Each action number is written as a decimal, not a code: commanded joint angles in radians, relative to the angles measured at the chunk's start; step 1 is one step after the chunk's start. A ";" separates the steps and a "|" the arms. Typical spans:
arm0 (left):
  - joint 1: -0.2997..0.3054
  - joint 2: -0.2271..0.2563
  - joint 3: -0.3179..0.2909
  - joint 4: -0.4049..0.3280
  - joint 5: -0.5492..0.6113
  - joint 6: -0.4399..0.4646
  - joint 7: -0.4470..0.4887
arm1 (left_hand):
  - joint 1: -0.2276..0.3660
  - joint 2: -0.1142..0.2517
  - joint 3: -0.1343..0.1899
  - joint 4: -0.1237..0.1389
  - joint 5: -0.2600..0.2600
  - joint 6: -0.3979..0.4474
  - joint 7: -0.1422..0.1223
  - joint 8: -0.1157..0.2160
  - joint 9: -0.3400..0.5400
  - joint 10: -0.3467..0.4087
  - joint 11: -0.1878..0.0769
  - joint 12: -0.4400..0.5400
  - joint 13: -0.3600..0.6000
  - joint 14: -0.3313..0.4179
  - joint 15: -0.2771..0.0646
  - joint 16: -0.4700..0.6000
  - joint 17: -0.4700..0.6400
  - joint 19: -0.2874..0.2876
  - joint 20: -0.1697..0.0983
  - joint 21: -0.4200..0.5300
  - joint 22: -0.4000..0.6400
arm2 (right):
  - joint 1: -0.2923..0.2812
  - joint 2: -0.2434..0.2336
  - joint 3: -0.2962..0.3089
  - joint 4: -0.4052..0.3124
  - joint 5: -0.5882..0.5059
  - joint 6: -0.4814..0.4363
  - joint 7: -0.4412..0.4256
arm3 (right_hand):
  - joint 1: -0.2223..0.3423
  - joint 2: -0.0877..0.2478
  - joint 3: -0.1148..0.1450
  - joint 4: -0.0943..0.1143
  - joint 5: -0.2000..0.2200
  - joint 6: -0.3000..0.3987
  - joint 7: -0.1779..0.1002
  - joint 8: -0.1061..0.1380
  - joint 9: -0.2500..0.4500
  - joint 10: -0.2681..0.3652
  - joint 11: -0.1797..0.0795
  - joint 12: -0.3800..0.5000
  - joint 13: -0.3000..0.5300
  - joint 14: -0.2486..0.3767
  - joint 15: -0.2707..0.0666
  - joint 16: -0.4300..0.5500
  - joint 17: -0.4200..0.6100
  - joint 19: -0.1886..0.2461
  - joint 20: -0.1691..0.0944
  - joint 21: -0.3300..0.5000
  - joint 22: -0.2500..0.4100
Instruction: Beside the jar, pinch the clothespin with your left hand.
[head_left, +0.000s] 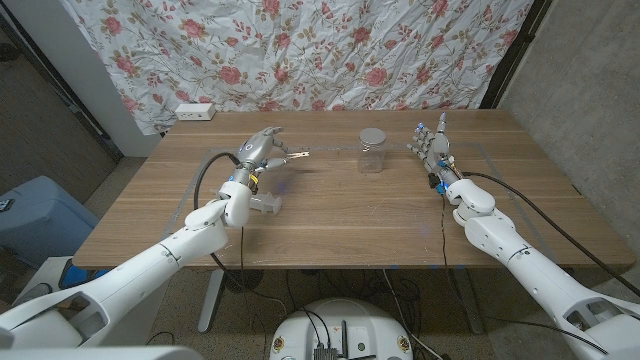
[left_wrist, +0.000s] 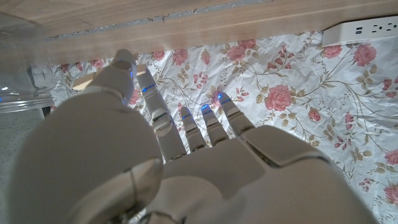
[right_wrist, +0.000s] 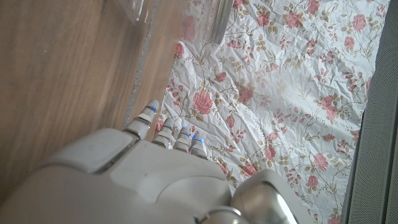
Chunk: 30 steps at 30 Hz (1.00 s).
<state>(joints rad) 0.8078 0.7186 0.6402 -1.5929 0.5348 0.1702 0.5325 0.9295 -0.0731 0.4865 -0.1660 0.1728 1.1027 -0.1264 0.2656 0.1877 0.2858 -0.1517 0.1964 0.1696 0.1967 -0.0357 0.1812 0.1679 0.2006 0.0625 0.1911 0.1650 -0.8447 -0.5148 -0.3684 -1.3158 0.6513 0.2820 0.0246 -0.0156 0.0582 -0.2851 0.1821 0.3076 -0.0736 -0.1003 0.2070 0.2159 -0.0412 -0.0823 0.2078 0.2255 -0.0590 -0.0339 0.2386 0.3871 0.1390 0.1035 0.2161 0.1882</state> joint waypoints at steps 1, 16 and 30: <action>0.031 -0.030 -0.020 0.001 -0.048 0.011 0.056 | 0.003 0.007 -0.005 -0.002 0.001 0.010 -0.004 -0.003 0.007 0.013 -0.004 0.004 0.002 0.009 -0.017 0.002 -0.001 0.000 -0.006 -0.003 0.006 | -0.003 -0.002 0.001 -0.005 0.001 -0.003 -0.002 | -0.001 0.071 -0.005 0.000 0.005 -0.003 -0.007 0.006 0.002 0.000 -0.007 0.007 0.002 -0.009 -0.035 0.006 0.003 0.007 0.001 0.005 0.005; 0.034 -0.042 -0.029 0.043 -0.111 -0.065 0.081 | 0.004 0.010 -0.011 -0.002 0.002 0.018 -0.005 -0.006 0.009 0.017 -0.005 0.001 0.002 0.006 -0.016 -0.001 -0.001 -0.014 -0.004 -0.007 0.006 | -0.001 -0.001 0.001 -0.002 0.001 -0.002 -0.002 | -0.001 0.071 -0.005 0.000 0.005 -0.001 -0.007 0.006 0.002 0.001 -0.007 0.007 0.002 -0.010 -0.035 0.006 0.003 0.006 0.002 0.004 0.005; 0.035 -0.049 -0.036 0.050 -0.147 -0.082 0.074 | 0.004 0.015 -0.015 0.000 0.002 0.019 -0.005 -0.009 0.011 0.016 -0.004 -0.003 0.002 0.001 -0.012 -0.003 0.000 -0.019 -0.007 -0.007 0.006 | -0.001 -0.001 0.001 -0.001 0.001 -0.001 -0.001 | -0.001 0.071 -0.005 0.000 0.005 -0.002 -0.008 0.006 0.002 0.001 -0.007 0.007 0.002 -0.009 -0.036 0.006 0.003 0.006 0.001 0.004 0.005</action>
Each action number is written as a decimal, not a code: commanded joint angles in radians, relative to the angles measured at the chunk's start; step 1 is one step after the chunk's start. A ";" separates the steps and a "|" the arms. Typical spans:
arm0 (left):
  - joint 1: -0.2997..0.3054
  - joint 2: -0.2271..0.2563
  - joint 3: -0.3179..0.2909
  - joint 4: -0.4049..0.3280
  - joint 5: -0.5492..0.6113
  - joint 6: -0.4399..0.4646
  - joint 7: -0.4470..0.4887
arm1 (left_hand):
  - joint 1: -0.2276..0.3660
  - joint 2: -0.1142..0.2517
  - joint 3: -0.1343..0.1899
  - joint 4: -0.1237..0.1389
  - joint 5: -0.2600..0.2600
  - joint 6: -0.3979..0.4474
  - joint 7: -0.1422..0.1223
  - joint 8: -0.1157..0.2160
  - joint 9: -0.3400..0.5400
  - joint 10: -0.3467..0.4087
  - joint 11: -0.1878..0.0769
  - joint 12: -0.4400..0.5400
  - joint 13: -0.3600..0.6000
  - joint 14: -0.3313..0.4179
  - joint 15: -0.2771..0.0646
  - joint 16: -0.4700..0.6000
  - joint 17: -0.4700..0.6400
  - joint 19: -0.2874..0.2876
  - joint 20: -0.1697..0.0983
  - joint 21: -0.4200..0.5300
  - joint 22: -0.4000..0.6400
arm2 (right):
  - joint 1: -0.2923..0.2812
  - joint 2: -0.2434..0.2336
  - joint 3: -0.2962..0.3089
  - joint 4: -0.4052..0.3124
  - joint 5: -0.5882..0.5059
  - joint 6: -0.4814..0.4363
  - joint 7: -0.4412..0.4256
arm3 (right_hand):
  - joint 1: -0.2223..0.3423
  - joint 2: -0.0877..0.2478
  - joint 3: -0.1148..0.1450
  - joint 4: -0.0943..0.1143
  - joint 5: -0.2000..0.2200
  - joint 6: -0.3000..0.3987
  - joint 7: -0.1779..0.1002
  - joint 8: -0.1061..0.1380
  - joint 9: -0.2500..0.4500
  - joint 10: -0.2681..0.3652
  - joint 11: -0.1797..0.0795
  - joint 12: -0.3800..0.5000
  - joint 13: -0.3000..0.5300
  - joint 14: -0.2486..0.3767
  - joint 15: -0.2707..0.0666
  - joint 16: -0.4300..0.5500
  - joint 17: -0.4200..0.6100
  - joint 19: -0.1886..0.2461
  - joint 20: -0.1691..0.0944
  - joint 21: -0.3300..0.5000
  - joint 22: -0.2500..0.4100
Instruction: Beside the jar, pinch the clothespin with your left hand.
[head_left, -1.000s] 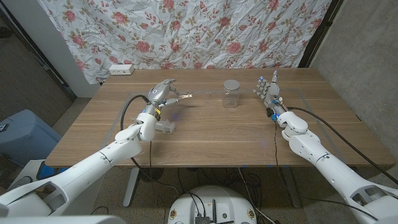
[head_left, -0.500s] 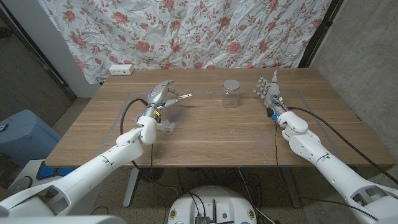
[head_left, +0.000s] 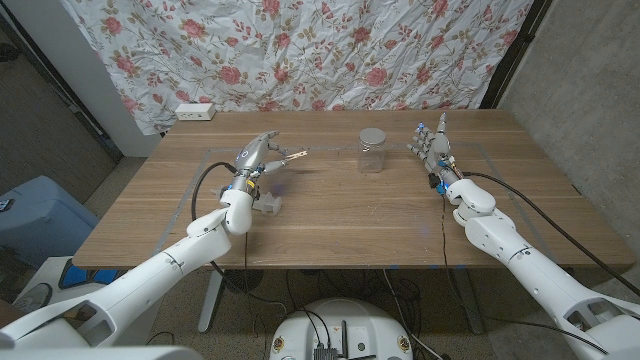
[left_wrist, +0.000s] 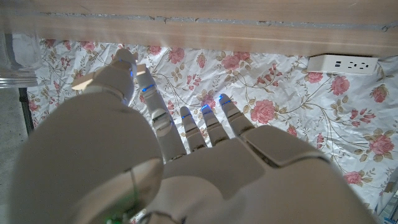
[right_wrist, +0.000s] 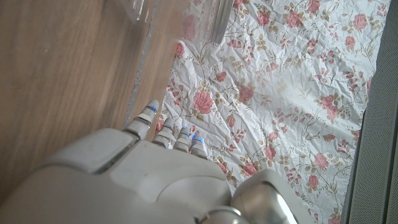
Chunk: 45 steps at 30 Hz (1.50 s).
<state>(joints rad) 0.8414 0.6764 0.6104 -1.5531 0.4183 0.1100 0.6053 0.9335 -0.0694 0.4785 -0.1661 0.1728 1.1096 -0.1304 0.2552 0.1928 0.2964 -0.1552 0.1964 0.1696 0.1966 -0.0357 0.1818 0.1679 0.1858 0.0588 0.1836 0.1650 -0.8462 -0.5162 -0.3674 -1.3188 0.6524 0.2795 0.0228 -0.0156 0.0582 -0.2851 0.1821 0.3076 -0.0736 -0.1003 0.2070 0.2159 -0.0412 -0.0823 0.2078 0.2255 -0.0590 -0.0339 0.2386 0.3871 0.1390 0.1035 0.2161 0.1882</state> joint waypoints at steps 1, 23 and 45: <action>0.001 -0.006 -0.006 0.008 -0.033 -0.019 -0.004 | 0.000 0.011 -0.008 0.000 0.003 0.012 -0.001 0.001 0.006 0.005 0.000 -0.003 0.002 0.001 -0.012 -0.004 0.000 -0.005 -0.003 0.001 0.006 | 0.001 0.001 0.000 0.002 0.000 0.001 0.001 | -0.001 0.071 -0.005 0.000 0.005 -0.002 -0.007 0.006 0.002 0.001 -0.007 0.007 0.002 -0.009 -0.036 0.006 0.003 0.006 0.002 0.004 0.005; -0.009 -0.013 0.007 0.022 -0.035 -0.036 -0.012 | 0.005 0.026 -0.012 0.000 0.005 0.040 0.008 -0.002 0.001 0.027 0.000 0.000 0.002 0.009 -0.016 -0.001 -0.001 0.001 -0.004 0.005 0.006 | -0.001 0.000 0.000 0.000 0.000 0.000 0.000 | -0.001 0.071 -0.005 0.000 0.005 -0.002 -0.007 0.006 0.002 0.000 -0.008 0.007 0.002 -0.009 -0.035 0.006 0.003 0.006 0.001 0.004 0.005; -0.019 -0.013 0.019 0.035 -0.016 -0.037 -0.006 | 0.023 0.044 -0.013 -0.005 0.007 0.092 0.005 -0.002 -0.006 0.057 0.010 0.002 0.002 0.024 -0.021 0.000 -0.001 0.011 -0.009 0.008 0.006 | -0.001 0.000 0.000 -0.001 0.000 0.000 0.000 | -0.001 0.071 -0.005 0.000 0.006 -0.003 -0.008 0.006 0.002 0.001 -0.008 0.007 0.002 -0.010 -0.035 0.006 0.003 0.007 0.001 0.004 0.005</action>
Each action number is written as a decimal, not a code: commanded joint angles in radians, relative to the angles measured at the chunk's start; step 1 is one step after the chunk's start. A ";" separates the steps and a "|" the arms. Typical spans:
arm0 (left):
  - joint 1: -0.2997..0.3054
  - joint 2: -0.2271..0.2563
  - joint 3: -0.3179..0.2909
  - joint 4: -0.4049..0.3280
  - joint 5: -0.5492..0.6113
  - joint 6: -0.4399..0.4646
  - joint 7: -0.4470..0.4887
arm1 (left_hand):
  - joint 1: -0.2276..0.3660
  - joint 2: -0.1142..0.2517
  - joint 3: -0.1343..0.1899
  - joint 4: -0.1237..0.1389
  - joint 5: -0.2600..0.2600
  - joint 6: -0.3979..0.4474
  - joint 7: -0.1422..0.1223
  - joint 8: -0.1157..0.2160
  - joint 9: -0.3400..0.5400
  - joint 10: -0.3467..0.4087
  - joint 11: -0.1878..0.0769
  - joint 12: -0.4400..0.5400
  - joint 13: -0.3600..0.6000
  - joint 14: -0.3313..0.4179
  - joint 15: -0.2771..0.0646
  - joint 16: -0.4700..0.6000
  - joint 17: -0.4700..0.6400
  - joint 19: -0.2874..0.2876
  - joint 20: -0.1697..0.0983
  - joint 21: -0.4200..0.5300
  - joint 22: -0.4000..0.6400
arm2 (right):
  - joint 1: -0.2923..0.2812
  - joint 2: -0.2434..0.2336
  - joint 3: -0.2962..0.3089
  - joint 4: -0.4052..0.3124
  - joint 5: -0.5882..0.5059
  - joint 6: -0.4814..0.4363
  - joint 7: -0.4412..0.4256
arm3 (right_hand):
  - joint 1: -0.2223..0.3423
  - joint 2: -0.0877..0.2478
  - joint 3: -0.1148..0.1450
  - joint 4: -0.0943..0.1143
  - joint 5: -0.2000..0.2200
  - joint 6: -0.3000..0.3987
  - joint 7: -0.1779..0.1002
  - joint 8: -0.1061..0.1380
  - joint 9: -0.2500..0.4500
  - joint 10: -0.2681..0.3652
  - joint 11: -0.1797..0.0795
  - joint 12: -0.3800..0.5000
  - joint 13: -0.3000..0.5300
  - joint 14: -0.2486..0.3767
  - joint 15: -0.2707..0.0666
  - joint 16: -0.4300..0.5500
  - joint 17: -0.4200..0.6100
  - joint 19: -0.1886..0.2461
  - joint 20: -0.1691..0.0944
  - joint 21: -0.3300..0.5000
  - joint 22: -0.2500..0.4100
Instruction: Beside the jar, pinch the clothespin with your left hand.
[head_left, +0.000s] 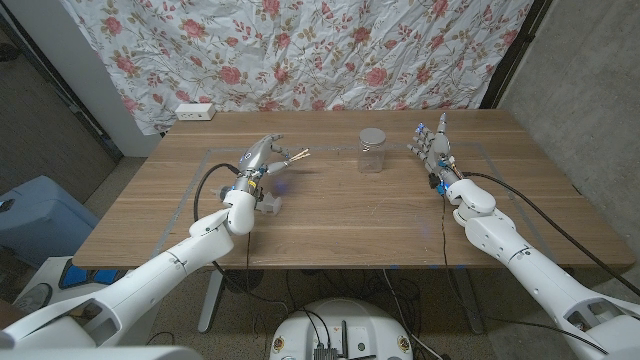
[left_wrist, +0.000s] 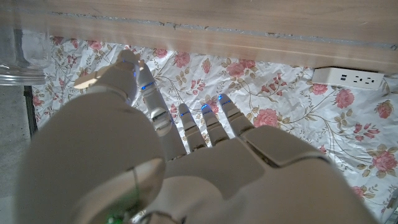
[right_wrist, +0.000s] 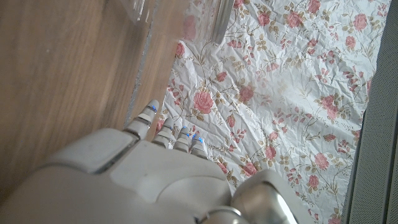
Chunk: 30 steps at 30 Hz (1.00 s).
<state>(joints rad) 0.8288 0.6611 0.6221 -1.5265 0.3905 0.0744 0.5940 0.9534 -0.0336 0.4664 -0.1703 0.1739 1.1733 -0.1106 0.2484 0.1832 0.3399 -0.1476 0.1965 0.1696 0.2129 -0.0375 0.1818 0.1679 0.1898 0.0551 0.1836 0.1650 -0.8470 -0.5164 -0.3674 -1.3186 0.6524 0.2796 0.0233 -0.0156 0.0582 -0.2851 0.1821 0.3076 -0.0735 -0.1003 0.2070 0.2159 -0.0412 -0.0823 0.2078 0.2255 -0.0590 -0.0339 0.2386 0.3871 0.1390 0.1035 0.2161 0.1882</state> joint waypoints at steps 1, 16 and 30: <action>-0.006 0.002 0.007 0.008 0.012 -0.002 0.005 | 0.003 0.009 -0.001 -0.001 0.006 0.030 -0.016 0.004 0.004 0.015 0.003 0.002 0.002 0.008 -0.020 0.000 -0.001 0.007 -0.005 0.008 0.006 | 0.000 0.000 0.000 -0.001 0.000 0.000 -0.001 | -0.001 0.071 -0.005 0.000 0.006 -0.003 -0.008 0.006 0.002 0.001 -0.008 0.007 0.002 -0.009 -0.034 0.006 0.003 0.007 0.001 0.004 0.005; -0.012 -0.001 0.013 0.016 0.020 -0.014 0.012 | 0.013 0.015 -0.003 -0.002 0.007 0.049 -0.014 0.001 0.003 0.021 0.004 0.000 0.002 0.013 -0.026 -0.001 -0.002 0.015 -0.010 0.009 0.006 | 0.000 -0.001 0.000 -0.002 0.000 0.000 -0.001 | -0.001 0.070 -0.005 0.000 0.006 -0.002 -0.008 0.006 0.002 0.001 -0.010 0.007 0.002 -0.009 -0.034 0.006 0.003 0.006 0.001 0.004 0.005; -0.006 0.005 0.013 0.009 0.031 -0.017 0.018 | 0.016 0.015 -0.009 -0.001 0.007 0.031 -0.018 -0.013 0.006 0.017 0.005 -0.006 0.002 0.014 -0.025 -0.002 -0.002 0.016 -0.011 0.008 0.006 | -0.001 -0.001 0.000 -0.002 0.000 -0.001 -0.001 | -0.001 0.071 -0.005 0.000 0.005 -0.002 -0.008 0.006 0.002 0.002 -0.007 0.008 0.002 -0.010 -0.036 0.006 0.003 0.006 0.001 0.004 0.005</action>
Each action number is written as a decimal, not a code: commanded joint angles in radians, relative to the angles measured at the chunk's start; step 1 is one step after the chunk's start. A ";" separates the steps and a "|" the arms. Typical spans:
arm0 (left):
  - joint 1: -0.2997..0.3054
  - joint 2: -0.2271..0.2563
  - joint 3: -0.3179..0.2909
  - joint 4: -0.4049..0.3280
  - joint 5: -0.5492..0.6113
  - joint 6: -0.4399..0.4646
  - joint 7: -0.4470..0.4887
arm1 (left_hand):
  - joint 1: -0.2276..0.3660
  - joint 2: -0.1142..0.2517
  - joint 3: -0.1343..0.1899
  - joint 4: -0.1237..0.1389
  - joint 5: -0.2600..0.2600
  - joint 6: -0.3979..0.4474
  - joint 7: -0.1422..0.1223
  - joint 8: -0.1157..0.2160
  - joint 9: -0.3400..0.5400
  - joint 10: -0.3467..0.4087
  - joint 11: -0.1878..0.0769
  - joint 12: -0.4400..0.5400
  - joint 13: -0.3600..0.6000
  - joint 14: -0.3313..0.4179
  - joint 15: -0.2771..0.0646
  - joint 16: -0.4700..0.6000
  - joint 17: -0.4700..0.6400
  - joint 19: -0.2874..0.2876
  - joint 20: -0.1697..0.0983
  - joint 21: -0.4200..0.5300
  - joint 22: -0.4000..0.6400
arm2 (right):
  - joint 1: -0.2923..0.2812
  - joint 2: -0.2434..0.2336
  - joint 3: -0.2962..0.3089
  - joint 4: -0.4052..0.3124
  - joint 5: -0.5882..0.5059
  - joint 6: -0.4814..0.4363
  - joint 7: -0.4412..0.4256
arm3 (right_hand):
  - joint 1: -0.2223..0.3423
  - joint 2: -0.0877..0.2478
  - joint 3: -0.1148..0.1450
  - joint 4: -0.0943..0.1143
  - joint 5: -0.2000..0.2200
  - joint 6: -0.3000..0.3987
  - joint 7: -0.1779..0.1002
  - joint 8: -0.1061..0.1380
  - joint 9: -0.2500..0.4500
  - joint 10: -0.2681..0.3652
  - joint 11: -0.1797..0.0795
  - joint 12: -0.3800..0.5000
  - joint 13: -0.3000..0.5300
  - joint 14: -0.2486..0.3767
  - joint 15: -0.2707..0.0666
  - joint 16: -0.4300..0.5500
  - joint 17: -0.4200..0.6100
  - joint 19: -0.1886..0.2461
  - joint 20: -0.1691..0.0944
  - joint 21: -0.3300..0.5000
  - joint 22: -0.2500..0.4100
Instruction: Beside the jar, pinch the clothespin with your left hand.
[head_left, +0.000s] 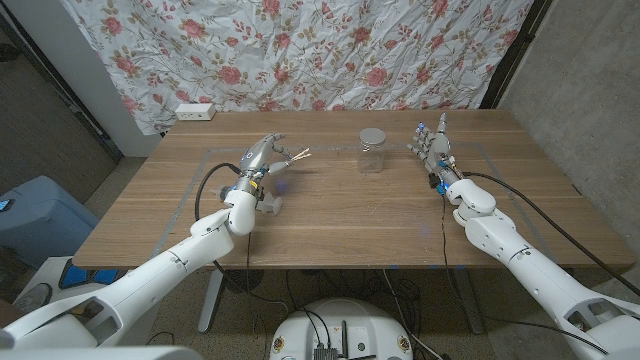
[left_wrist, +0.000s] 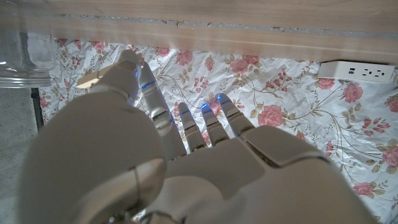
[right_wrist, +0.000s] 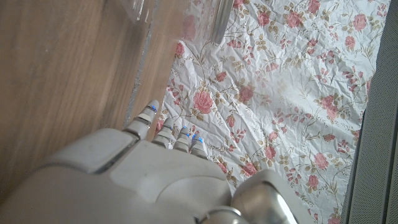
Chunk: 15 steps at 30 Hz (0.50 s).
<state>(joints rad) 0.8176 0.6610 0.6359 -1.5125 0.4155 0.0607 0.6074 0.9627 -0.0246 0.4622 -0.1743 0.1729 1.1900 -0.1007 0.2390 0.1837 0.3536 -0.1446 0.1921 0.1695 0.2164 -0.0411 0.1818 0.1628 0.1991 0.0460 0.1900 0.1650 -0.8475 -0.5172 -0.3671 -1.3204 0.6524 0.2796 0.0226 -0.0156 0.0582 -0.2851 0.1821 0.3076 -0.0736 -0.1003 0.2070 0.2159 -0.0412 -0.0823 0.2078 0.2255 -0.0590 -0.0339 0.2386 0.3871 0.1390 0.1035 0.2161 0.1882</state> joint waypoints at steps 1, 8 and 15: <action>0.006 0.006 -0.002 -0.006 0.005 -0.004 0.003 | 0.007 0.006 -0.005 0.003 0.007 0.014 -0.027 -0.005 0.005 0.004 0.001 -0.001 0.002 0.011 -0.022 -0.002 0.004 0.007 -0.002 0.002 0.006 | 0.000 0.000 0.000 0.000 0.000 -0.001 0.000 | -0.001 0.071 -0.005 0.000 0.005 -0.002 -0.008 0.006 0.002 0.002 -0.007 0.008 0.002 -0.009 -0.036 0.006 0.003 0.006 0.001 0.004 0.005; 0.008 0.010 -0.005 -0.009 0.002 -0.008 -0.002 | 0.005 0.006 -0.009 0.005 0.007 0.011 -0.024 -0.009 0.004 0.002 0.000 -0.003 0.002 0.009 -0.020 -0.003 0.004 0.005 -0.002 0.001 0.006 | 0.000 0.000 0.000 0.000 0.000 -0.001 0.000 | -0.001 0.070 -0.005 0.000 0.005 -0.003 -0.007 0.006 0.002 0.001 -0.008 0.007 0.002 -0.009 -0.037 0.006 0.003 0.006 0.000 0.004 0.005; 0.008 0.016 -0.009 -0.014 0.000 -0.009 -0.011 | 0.001 0.005 -0.014 0.007 0.007 -0.007 -0.021 -0.021 0.004 -0.004 0.002 -0.005 0.002 0.007 -0.018 -0.004 0.004 0.004 -0.001 0.000 0.006 | 0.000 0.000 0.000 0.000 0.000 -0.001 0.000 | -0.001 0.071 -0.005 0.000 0.006 -0.003 -0.007 0.006 0.002 0.001 -0.008 0.007 0.002 -0.010 -0.035 0.006 0.003 0.006 0.001 0.004 0.005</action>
<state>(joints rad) 0.8227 0.6688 0.6341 -1.5191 0.4184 0.0556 0.6082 0.9642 -0.0233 0.4524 -0.1674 0.1728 1.1793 -0.1116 0.2236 0.1841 0.3535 -0.1446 0.1885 0.1696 0.2164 -0.0411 0.1818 0.1656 0.1989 0.0462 0.1900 0.1650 -0.8476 -0.5174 -0.3670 -1.3210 0.6525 0.2791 0.0224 -0.0156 0.0582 -0.2851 0.1821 0.3076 -0.0735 -0.1003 0.2070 0.2160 -0.0412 -0.0823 0.2078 0.2255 -0.0590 -0.0339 0.2386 0.3871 0.1390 0.1035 0.2161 0.1882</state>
